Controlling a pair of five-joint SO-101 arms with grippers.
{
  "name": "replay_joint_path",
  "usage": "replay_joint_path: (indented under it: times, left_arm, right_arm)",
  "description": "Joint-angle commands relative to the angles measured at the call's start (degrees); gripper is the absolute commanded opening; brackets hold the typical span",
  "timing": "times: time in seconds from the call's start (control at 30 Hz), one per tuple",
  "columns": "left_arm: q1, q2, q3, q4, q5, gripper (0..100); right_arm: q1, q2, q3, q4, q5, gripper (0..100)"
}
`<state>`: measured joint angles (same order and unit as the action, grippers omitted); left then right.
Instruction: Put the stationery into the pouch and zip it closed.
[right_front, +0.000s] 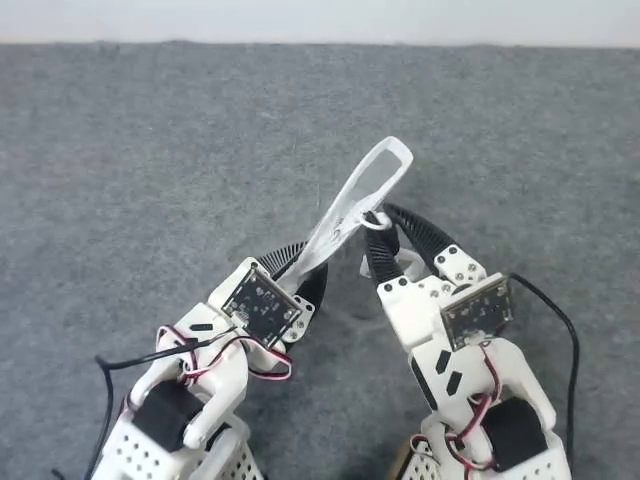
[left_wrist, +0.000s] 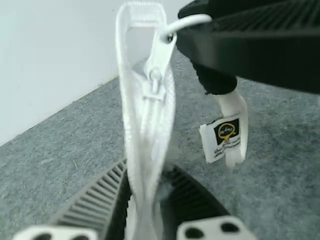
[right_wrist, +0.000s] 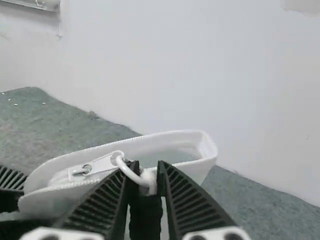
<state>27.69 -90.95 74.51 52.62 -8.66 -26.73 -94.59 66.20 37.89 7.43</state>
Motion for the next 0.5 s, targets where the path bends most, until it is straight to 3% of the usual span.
replay_joint_path:
  times: [0.0, 0.47]
  left_arm:
    - [-0.4, -0.4, -1.4, 0.7, -0.4, 1]
    - [-0.4, -0.4, -1.4, 0.7, -0.4, 1]
  right_arm:
    - [4.3, 0.5, -2.9, -3.5, -0.8, 0.7]
    - [7.2, 0.5, -2.6, -5.6, -0.4, 0.7]
